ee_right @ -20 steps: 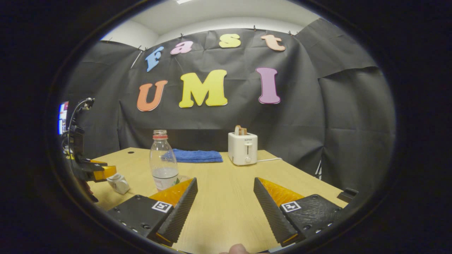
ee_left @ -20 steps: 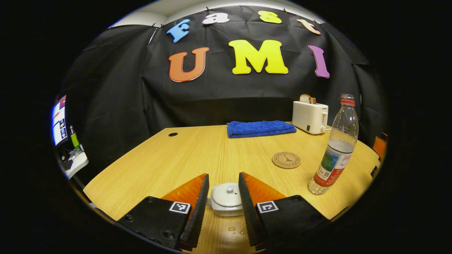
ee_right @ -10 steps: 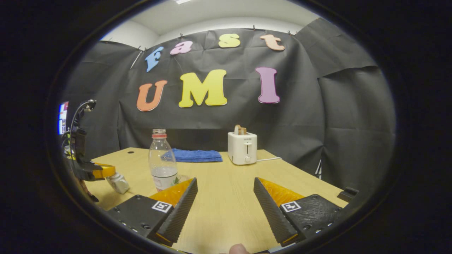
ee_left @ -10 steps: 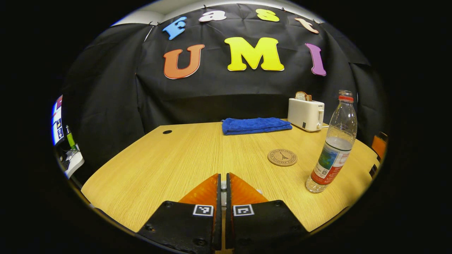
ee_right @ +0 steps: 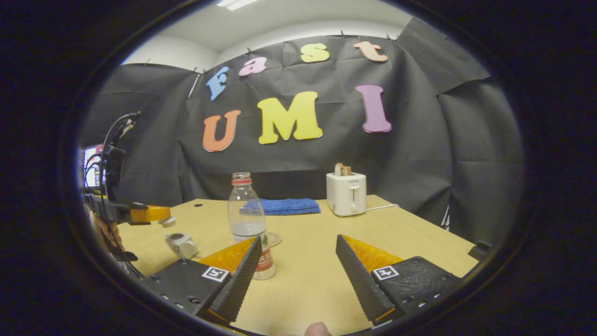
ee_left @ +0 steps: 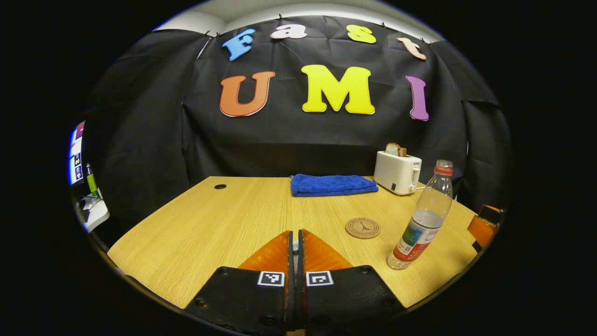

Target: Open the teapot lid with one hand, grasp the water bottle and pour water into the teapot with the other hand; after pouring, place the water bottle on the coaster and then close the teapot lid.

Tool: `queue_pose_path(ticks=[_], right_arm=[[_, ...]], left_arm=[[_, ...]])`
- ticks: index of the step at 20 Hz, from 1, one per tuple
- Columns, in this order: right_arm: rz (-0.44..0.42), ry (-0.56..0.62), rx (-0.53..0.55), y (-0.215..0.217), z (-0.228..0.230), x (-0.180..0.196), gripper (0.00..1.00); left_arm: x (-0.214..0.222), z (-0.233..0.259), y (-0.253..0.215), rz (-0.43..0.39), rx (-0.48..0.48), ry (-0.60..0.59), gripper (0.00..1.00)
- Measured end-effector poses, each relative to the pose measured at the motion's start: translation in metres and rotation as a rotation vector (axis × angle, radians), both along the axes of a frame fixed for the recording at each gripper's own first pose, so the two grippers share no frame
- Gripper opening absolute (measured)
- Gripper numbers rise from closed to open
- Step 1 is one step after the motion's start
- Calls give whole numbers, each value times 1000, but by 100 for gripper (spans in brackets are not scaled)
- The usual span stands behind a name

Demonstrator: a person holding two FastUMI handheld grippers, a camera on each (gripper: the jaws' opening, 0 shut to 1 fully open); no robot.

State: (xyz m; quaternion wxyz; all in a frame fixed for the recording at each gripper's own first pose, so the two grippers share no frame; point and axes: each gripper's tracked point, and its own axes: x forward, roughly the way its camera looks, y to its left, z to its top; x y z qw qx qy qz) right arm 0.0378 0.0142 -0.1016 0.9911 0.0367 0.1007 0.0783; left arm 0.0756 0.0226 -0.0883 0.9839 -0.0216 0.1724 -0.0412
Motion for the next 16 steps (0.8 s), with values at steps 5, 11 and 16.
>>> queue_pose_path(ticks=[5,11,16], right_arm=[[73,45,-28,37,-19,12,96],[77,43,-82,60,-29,50,95],[69,49,-114,66,-33,69,96]], left_arm=[[-21,10,8,-3,2,-16,3],[-40,19,31,27,-15,-47,3],[-42,16,53,80,-28,-59,3]])
